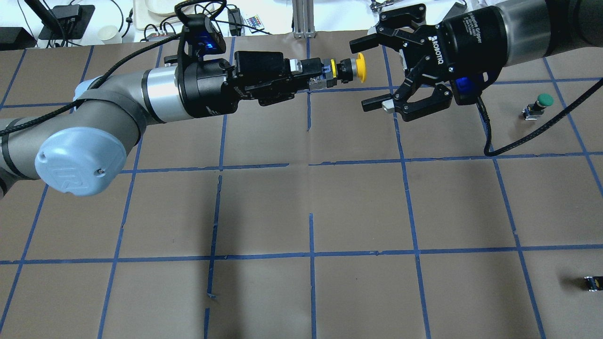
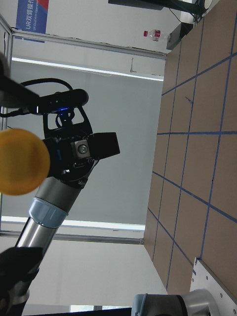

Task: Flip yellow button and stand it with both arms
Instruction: 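Bring the right gripper to the yellow cap and close on it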

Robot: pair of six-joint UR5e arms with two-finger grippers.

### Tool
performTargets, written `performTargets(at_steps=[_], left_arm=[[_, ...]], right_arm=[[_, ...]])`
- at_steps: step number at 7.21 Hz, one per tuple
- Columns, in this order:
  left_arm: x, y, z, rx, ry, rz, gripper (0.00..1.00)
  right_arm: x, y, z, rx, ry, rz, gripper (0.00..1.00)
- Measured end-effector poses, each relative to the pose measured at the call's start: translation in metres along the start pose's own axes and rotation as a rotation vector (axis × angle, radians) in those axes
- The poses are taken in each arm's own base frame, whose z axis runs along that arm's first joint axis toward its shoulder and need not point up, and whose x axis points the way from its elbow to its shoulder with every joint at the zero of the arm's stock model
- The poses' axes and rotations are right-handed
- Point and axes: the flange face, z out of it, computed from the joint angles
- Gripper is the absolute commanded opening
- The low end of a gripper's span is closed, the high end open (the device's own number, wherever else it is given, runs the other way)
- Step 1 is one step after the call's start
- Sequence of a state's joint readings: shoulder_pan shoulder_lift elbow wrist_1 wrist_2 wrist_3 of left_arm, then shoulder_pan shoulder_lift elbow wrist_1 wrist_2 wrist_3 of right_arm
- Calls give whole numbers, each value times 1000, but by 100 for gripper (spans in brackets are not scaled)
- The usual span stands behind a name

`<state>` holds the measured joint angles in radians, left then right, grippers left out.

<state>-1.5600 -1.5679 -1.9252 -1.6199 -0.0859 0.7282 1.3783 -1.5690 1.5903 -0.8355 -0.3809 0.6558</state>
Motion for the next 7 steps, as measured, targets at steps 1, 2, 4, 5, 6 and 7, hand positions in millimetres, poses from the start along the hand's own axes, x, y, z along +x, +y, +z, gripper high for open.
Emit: performTargets(at_steps=[1,2,4,5,6,7], left_arm=[[0,0,0,0,0,0,2],[0,0,0,0,0,-1,2],[2,0,0,1,1,2,2],[2,0,0,0,1,4,2],[3,1,0,0,1,5,2],[2,1,0,0,0,4,2]], right_arm=[[1,1,0,7,6,3,87],[2,2,-1,15,13,1,79],[3,5,-3,23,15,-7,73],[4,8,-4,26,12,-12,73],[5,11,-5,27,10,-17,73],[6,12,-5,26,8,-18,70]])
